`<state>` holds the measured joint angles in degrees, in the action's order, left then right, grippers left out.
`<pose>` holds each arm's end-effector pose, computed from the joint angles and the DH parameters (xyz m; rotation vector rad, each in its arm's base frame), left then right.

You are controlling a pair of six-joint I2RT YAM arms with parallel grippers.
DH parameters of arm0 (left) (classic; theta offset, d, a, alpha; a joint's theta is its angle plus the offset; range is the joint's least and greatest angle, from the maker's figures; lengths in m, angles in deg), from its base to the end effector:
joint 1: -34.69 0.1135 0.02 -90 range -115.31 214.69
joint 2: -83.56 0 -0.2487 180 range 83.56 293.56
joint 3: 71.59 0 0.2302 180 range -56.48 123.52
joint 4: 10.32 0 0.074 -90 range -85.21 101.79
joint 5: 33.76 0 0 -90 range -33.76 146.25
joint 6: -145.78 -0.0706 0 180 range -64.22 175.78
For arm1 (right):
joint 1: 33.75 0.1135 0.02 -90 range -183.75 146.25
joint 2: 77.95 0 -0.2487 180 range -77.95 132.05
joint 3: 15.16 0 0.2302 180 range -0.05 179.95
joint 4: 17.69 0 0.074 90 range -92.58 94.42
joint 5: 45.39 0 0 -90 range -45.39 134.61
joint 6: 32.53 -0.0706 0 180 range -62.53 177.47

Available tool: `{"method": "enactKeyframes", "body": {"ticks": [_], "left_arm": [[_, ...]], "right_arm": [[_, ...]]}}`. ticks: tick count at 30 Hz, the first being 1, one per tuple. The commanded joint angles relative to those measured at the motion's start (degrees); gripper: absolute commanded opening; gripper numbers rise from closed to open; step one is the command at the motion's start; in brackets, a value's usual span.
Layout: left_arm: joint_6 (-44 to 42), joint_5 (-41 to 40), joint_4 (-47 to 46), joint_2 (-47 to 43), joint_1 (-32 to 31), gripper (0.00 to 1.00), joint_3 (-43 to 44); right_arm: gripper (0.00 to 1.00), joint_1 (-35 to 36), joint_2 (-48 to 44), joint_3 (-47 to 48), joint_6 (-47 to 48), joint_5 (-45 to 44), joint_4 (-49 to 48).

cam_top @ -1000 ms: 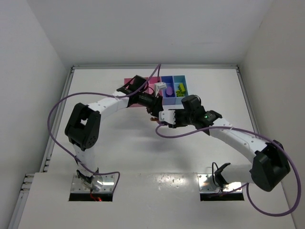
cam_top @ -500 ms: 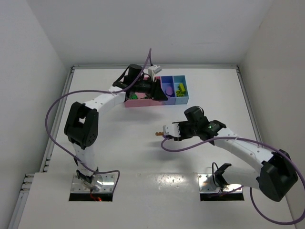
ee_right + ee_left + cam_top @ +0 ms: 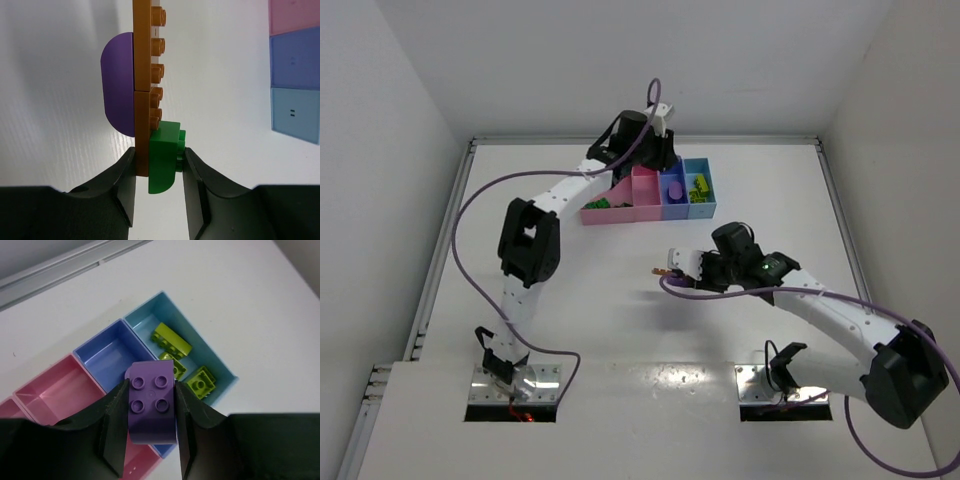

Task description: Sort the legos into containers by color

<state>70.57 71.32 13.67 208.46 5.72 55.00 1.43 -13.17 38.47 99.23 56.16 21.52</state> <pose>0.4495 -0.2698 0.2703 0.4264 1.9784 -0.7515 0.1808 0.1448 0.1837 -1.5834 1.8502 0.1954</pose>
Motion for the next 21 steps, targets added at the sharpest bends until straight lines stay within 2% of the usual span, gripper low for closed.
{"method": "enactKeyframes", "body": {"ticks": [1,8,11,12,14,16,18,19,21], "left_arm": [[-1.0,-9.8,3.0,3.7,-2.1,0.08,5.2],[-0.5,-16.7,4.7,9.6,-3.2,0.09,11.2],[-0.5,-17.3,4.7,10.6,-3.7,0.35,11.2],[-0.5,-17.4,4.7,10.6,-3.7,0.49,11.7],[-0.5,-17.4,4.7,10.6,-3.7,0.61,11.7],[-0.5,-16.1,4.7,10.6,-3.7,0.72,11.7],[0.2,-12.6,3.9,9.2,-3.1,0.76,10.8],[0.7,-11.1,3.0,8.3,-2.6,0.81,9.9],[2.9,-6.4,1.1,4.4,-1.3,0.82,6.6]], "right_arm": [[0.01,-1.0,-0.6,3.4,-5.8,-1.6,-1.9],[0.01,-3.2,-0.6,3.9,-7.8,-2.8,-0.9],[0.01,-3.7,-0.6,5.0,-7.8,-2.8,-0.4],[0.01,-3.7,-0.6,5.0,-7.8,-2.8,-0.4],[0.01,-4.3,-0.6,5.0,-7.8,-2.8,-0.4],[0.01,-4.9,0.0,5.0,-7.8,-2.8,-0.9],[0.01,-5.6,0.5,5.5,-9.2,-2.8,-1.4],[0.01,-6.2,1.3,6.0,-10.5,-2.2,-1.9],[0.01,-6.8,2.7,6.7,-13.0,-1.4,-2.9]]}}
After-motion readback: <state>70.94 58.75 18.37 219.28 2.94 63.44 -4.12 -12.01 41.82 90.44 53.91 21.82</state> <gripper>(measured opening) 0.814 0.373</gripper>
